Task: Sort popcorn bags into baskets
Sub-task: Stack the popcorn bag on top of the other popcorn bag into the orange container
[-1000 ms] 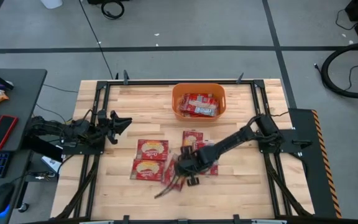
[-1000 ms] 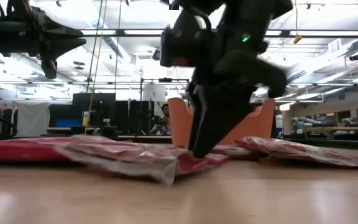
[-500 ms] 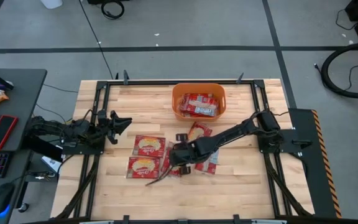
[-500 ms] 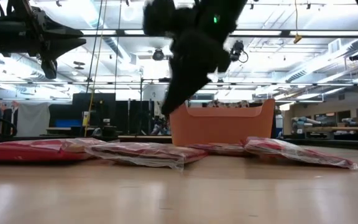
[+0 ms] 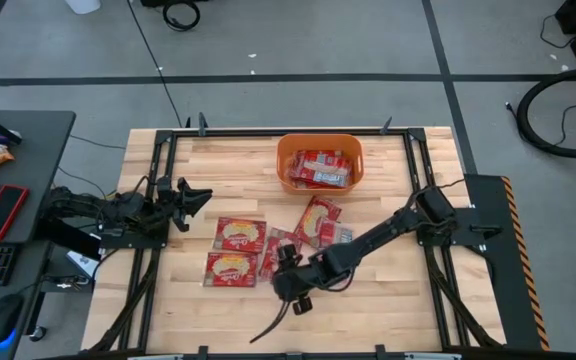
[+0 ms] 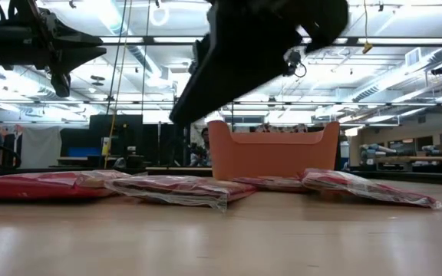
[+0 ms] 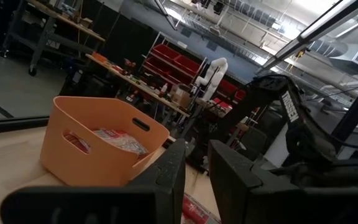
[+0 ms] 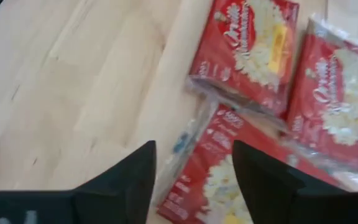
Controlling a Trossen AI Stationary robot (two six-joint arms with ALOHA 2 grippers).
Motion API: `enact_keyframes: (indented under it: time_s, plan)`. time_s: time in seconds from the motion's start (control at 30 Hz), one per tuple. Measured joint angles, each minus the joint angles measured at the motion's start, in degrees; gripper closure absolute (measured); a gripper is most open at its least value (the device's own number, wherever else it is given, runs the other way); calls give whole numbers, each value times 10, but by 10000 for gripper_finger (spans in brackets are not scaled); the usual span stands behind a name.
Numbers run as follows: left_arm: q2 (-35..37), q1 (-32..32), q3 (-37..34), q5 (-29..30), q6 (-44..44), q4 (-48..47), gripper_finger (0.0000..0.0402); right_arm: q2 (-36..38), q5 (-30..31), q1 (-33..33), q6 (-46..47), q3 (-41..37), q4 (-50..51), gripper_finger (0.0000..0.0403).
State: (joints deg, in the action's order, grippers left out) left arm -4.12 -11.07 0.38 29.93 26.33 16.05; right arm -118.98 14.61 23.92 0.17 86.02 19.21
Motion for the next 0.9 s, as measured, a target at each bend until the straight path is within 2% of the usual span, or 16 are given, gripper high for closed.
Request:
enact_keyframes:
  time_s: [0.2, 0.37, 0.53, 0.73, 0.9]
  plan:
    - [0, 0, 0, 0, 0, 0, 328, 0, 31, 12, -2, -58, -62, 136]
    - [0, 0, 0, 0, 0, 0, 328, 0, 48, 18, -48, -105, -126, 129]
    - [0, 0, 0, 0, 0, 0, 328, 0, 48, 15, -53, -159, -208, 139]
    - [0, 0, 0, 0, 0, 0, 328, 1, 33, 2, -49, -197, -242, 160]
    - [0, 0, 0, 0, 0, 0, 328, 3, 34, -6, -48, -209, -245, 213]
